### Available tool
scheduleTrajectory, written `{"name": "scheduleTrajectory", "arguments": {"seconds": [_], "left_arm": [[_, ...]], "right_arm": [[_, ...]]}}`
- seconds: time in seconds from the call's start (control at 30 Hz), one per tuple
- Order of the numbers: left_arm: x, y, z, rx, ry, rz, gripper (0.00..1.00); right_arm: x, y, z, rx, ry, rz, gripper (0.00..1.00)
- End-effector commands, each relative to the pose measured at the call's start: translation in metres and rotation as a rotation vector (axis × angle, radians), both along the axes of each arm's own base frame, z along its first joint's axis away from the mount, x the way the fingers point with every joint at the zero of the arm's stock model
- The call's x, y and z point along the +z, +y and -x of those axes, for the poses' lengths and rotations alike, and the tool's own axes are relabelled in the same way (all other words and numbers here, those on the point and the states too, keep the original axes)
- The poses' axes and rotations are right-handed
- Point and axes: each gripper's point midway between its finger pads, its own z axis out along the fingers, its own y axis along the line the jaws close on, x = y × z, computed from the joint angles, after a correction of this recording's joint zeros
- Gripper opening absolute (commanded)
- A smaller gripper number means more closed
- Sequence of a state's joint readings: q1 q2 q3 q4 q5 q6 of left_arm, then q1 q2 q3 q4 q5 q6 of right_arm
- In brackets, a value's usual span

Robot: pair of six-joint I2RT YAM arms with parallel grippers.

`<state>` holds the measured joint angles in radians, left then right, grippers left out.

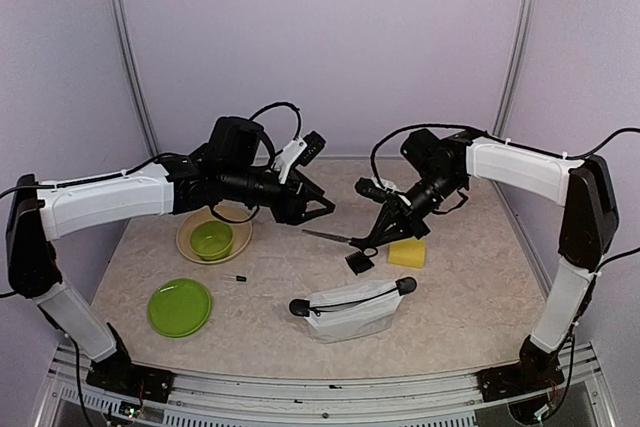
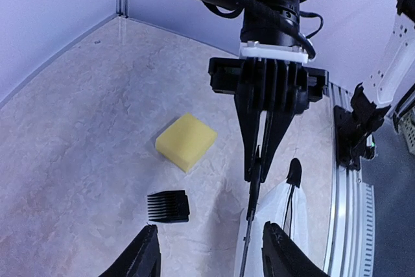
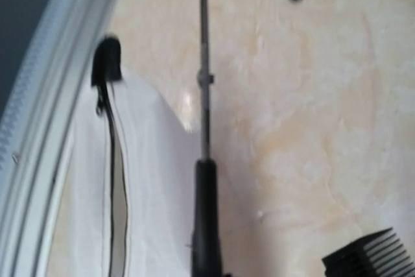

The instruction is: Sort the hair-cutting tools

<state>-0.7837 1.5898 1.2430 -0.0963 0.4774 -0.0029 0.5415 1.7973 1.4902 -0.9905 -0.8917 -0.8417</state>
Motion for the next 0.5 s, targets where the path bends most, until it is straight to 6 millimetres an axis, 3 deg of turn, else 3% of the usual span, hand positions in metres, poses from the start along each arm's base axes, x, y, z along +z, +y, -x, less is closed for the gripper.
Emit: {"name": "scheduleTrajectory", "arguments": {"seconds": [0.0,0.13,0.27,0.47], "left_arm": [[-0.051,0.007,0.024,-0.062,-0.073,-0.328,0.53],[-0.063,-0.002,0.042,-0.125,-0.075,-0.374,0.52],[-0.068,-0.009,0.047,-0.134,-0.068,-0.388,0.5],[-0.069,-0.014,0.046,-0.123,-0.068,-0.379,0.28]], "right_arm": [[-0.011,-0.001,0.003,0.037,-0.089,0.138,0.0],[-0.001,0.006,0.005,0.05,-0.125,0.135,0.0],[0.003,0.009,0.011,0.063,-0.137,0.142,0.0],[0.003,0.011,0.016,0.073,-0.142,0.146,0.0]]}}
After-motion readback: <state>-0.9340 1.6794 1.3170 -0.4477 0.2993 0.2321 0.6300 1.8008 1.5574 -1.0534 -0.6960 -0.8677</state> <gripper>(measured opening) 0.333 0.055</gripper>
